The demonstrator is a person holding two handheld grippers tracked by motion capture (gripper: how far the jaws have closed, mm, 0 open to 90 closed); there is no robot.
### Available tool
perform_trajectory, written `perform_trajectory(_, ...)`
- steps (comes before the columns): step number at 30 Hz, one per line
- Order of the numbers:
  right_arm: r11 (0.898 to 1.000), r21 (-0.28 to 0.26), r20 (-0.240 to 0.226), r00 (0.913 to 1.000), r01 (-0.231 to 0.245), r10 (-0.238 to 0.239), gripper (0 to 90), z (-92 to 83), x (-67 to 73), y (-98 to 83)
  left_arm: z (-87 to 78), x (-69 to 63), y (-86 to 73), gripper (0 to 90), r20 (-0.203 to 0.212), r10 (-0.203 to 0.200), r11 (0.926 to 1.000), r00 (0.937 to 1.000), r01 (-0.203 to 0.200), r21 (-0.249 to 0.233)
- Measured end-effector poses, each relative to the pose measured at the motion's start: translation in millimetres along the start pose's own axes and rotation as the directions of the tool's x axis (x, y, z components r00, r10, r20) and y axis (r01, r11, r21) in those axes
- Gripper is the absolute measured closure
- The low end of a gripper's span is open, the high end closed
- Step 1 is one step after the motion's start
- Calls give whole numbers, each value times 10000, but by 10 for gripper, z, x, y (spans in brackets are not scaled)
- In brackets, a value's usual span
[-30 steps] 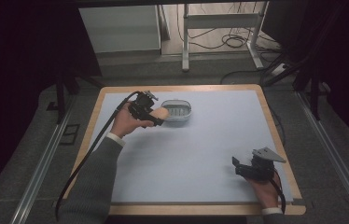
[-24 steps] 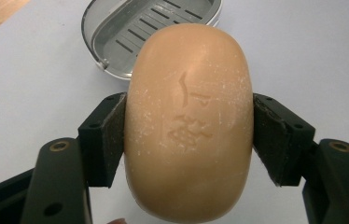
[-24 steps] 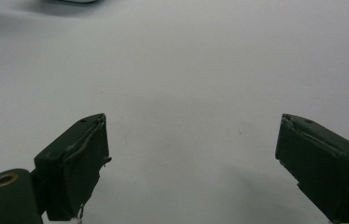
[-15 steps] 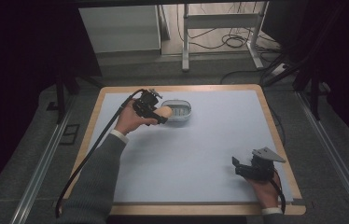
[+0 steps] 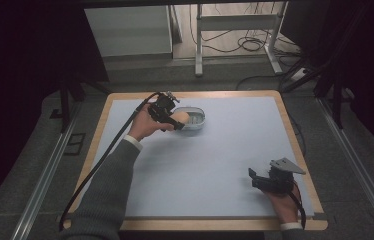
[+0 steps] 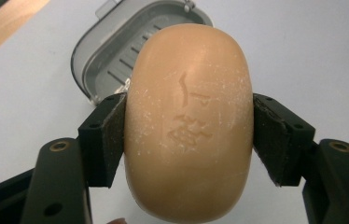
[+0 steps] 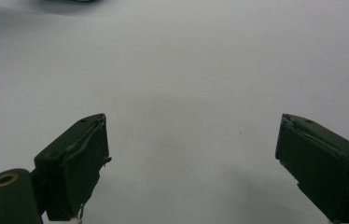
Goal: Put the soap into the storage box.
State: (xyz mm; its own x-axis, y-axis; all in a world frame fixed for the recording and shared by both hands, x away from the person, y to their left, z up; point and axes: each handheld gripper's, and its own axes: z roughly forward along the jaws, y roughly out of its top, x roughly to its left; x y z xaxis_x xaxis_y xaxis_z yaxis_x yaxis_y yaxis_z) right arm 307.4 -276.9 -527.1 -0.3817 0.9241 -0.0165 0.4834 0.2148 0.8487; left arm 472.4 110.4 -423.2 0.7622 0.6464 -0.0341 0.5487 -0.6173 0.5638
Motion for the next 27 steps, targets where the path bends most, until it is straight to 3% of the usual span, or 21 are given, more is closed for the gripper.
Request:
perform_trajectory(5, 10000, 5, 9, 10000, 13, -13, 97, 1, 1, 0, 45, 21, 62, 322, -126, 156, 9997, 9998, -153, 179)
perform_trajectory(12, 10000, 14, 48, 10000, 47, -47, 97, 2, 9, 0, 167, 71, 113, 322, -197, 32, 9998, 9998, -28, 194)
perform_trajectory(20, 9997, 43, 152, 9996, 220, -220, 97, 5, 28, 0, 289, 129, 207, 322, 61, 132, 9998, 9999, -133, 158)
perform_trajectory(27, 9996, 68, 168, 9995, 259, -260, 97, 8, 32, 1, 400, 193, 263, 322, 182, 346, 9986, 9992, -353, 401)
